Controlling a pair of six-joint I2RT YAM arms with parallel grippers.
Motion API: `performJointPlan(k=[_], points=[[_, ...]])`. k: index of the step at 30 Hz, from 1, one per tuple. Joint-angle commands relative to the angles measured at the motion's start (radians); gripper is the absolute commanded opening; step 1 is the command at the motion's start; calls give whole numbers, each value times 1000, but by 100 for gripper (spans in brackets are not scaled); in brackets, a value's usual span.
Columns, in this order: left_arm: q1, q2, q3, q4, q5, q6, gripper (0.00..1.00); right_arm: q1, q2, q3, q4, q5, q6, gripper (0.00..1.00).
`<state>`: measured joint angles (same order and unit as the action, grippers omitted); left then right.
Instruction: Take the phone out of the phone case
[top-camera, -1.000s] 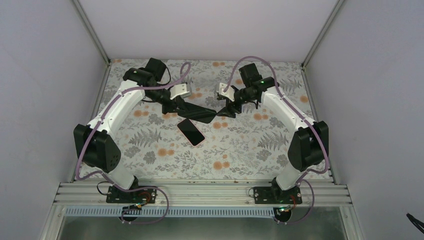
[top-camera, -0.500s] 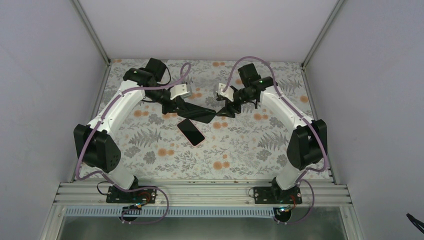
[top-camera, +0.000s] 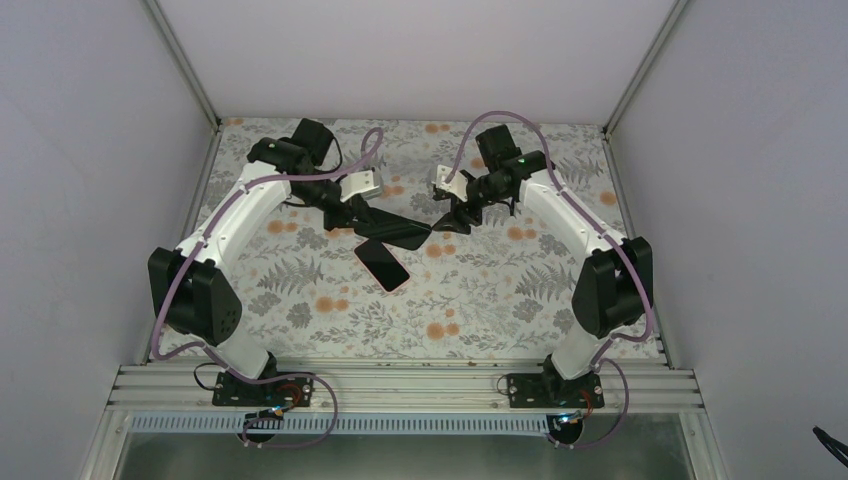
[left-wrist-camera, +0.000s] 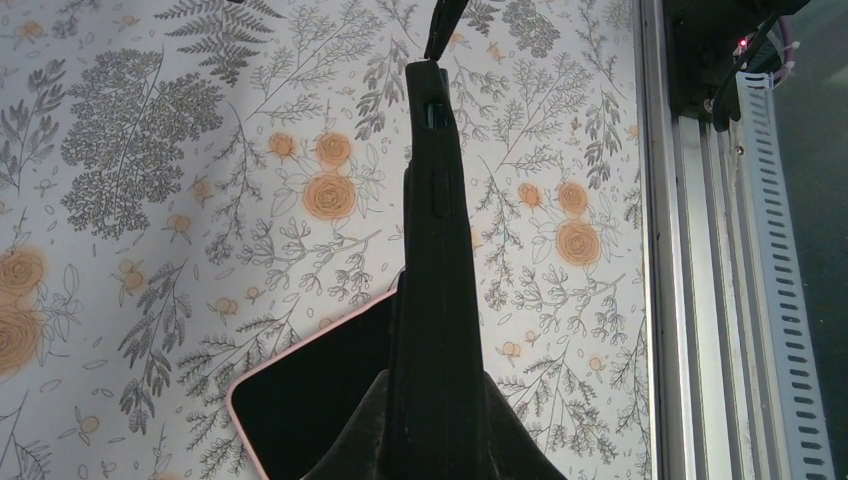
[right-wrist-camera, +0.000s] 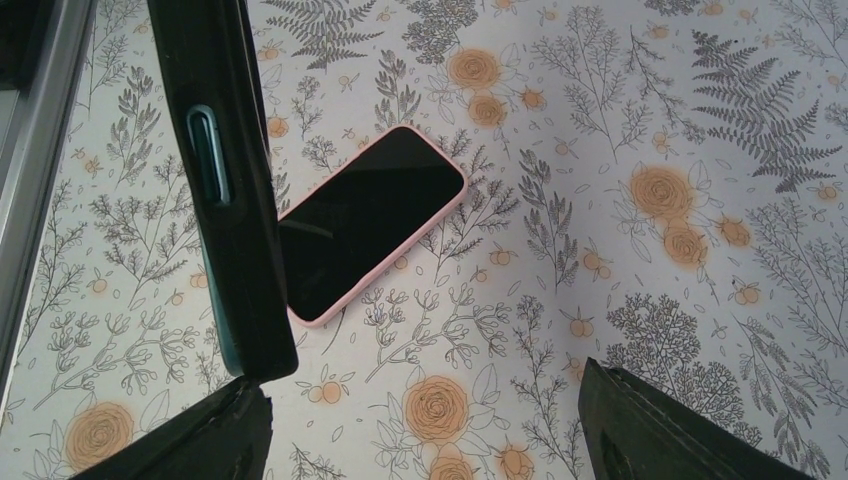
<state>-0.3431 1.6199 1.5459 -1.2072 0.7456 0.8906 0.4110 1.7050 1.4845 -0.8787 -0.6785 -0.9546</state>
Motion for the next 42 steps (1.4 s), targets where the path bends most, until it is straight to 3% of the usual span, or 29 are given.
performJointPlan(k=[1, 18, 30, 42], points=[[-5, -29, 10, 3, 80, 21, 2, -3, 8, 29, 6, -9, -12, 79], [-5, -25, 11, 18, 70, 8, 2, -3, -34, -47, -34, -37, -48, 80], [-5, -26, 7, 17, 75, 5, 2, -3, -14, -14, -6, -55, -22, 80], [-12, -26, 11, -9, 104, 21, 2, -3, 6, -10, 86, 27, 50, 78]])
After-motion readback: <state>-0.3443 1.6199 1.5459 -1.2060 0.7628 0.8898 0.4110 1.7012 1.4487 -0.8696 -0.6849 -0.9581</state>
